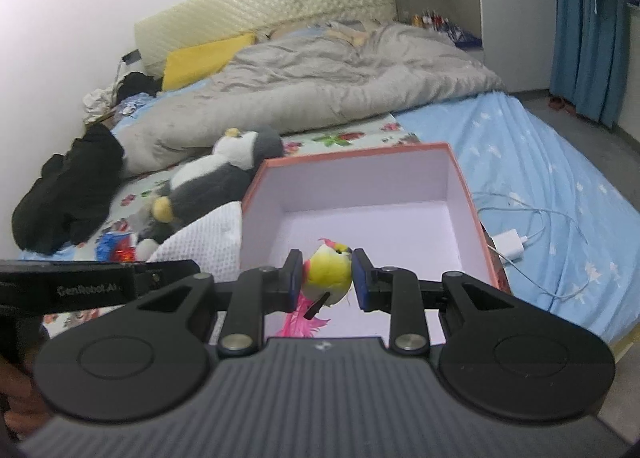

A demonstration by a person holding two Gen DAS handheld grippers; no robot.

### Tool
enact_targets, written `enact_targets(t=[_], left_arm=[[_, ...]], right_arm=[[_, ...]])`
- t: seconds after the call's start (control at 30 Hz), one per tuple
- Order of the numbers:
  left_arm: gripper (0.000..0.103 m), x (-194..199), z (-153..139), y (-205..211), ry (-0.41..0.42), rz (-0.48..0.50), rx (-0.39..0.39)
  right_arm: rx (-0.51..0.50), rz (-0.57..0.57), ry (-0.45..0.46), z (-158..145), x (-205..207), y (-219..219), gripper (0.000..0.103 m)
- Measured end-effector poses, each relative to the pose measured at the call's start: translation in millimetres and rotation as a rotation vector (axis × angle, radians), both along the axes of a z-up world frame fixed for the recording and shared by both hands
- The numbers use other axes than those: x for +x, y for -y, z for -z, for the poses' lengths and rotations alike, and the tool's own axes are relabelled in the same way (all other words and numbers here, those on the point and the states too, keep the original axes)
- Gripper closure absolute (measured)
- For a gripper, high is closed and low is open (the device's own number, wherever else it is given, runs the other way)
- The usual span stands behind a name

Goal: Organize soft objects
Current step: 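Carry the towel and the bird toy over the pink box with both tools, then lower into the box and open both tools, releasing towel and bird toy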

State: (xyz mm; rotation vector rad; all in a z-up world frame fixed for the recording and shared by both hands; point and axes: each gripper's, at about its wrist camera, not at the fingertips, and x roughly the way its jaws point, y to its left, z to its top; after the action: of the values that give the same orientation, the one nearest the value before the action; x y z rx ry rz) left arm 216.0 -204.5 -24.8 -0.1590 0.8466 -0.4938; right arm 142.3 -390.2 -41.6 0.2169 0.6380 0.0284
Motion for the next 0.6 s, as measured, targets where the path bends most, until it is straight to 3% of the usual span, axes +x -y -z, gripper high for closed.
enact_targets(t=[0.33,0.6], left_arm=[[0.095,78,54,55,-0.108,0.025,0.076],[0.094,111,90,68,-0.171,0.012,0.108]], right_arm=[[0.045,0.014,-0.122,59,60,42,0.073],[0.079,0.031,-0.198,96,86,57,0.072]])
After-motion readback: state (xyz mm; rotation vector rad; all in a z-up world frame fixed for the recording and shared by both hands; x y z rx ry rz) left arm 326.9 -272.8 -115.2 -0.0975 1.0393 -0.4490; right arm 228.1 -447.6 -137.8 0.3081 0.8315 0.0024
